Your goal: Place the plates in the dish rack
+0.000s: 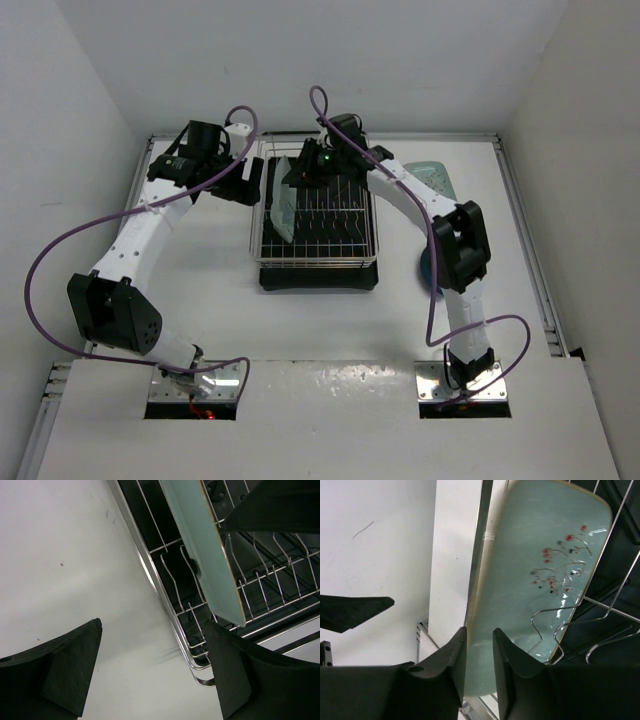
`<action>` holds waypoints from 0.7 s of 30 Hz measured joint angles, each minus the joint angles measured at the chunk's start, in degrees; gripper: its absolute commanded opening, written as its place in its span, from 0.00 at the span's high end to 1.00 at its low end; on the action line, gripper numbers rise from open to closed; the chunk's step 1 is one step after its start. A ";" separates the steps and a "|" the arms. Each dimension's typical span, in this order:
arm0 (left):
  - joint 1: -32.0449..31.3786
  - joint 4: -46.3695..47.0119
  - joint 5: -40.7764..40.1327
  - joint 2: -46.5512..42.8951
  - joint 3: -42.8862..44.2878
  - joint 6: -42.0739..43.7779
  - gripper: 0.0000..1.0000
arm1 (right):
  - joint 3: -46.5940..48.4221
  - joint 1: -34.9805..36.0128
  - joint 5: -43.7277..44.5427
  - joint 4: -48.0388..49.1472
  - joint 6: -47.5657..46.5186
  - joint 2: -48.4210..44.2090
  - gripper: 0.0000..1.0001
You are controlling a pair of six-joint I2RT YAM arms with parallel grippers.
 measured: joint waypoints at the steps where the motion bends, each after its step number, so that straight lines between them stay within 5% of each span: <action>1: 0.00 0.02 0.00 0.00 0.00 0.00 0.12 | 0.11 0.00 0.22 0.00 -0.11 0.00 0.69; 14: 0.00 0.02 0.00 0.00 0.00 0.13 0.12 | 2.78 2.86 2.16 -1.25 -4.09 -1.20 0.38; 21: 0.00 0.00 0.24 0.00 0.00 1.05 0.12 | 0.74 1.18 7.28 -7.54 -8.92 -11.32 0.43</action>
